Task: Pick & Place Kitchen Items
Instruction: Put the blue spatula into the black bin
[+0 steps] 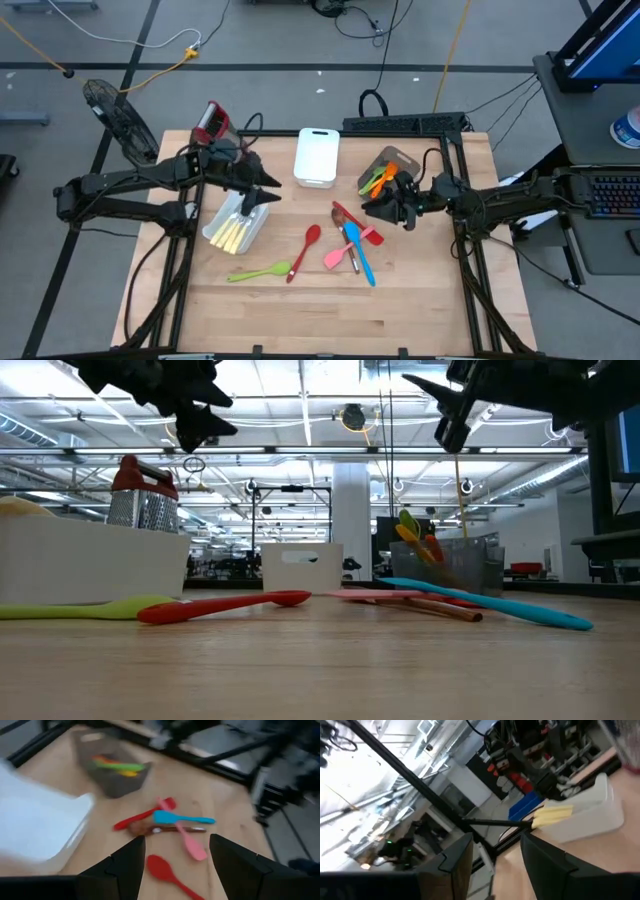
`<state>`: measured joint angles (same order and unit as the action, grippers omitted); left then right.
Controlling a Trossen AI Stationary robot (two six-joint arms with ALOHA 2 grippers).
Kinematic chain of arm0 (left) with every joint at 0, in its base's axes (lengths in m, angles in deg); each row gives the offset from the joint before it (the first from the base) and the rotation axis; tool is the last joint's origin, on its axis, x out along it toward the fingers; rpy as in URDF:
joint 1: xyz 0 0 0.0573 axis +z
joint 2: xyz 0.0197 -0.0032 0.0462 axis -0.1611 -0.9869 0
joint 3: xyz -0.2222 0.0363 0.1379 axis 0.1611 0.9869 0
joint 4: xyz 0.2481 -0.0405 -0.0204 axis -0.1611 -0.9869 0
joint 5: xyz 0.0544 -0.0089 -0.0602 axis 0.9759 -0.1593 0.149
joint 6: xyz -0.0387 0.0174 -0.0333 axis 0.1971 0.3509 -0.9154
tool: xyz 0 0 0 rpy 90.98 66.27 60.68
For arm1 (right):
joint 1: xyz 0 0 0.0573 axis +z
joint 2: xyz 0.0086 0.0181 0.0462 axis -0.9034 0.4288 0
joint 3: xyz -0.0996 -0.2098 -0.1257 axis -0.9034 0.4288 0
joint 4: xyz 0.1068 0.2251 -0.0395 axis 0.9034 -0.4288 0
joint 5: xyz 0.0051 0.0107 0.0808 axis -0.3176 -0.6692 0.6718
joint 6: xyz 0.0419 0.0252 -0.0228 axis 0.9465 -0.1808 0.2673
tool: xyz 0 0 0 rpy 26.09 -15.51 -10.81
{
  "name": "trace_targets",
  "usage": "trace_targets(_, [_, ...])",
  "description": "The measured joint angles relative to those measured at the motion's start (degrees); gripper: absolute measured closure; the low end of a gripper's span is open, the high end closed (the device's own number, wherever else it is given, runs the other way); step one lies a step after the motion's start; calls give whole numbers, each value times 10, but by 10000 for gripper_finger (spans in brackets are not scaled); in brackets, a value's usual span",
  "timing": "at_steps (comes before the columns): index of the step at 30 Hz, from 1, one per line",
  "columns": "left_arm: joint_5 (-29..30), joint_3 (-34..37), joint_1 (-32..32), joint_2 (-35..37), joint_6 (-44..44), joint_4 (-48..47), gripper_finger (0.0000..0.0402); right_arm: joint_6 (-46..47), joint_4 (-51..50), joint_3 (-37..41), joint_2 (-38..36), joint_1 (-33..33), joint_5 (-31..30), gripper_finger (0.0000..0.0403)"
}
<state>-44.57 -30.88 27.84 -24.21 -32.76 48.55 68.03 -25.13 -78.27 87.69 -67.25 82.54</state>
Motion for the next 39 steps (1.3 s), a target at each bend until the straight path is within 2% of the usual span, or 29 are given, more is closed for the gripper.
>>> trace_targets(4, [-6, 8, 1, 2, 20, 14, 174, -68, -61, -37, 0, 37, -47, 245])
trace_targets(9, [-4, 84, 0, 34, -6, 131, 174, -110, -230, -100, 0, 76, -101, 245])
trace_targets(12, [16, 139, -8, 66, -48, 181, 174, -113, -341, -137, 0, 99, -133, 245])
trace_targets(18, [50, 207, -42, 143, -51, 184, 174, -58, -474, -187, 5, 143, -168, 245])
trace_targets(24, [95, 224, -67, 206, -40, 145, 174, -10, -495, -224, 60, 173, -167, 245])
trace_targets(27, [114, 224, -75, 231, -36, 121, 174, 14, -539, -250, 99, 192, -166, 245])
trace_targets(34, [118, 224, -81, 263, -35, 95, 174, 74, -694, -330, 189, 224, -164, 245])
trace_targets(39, [118, 224, -81, 262, -29, 95, 174, 122, -721, -366, 256, 222, -135, 245])
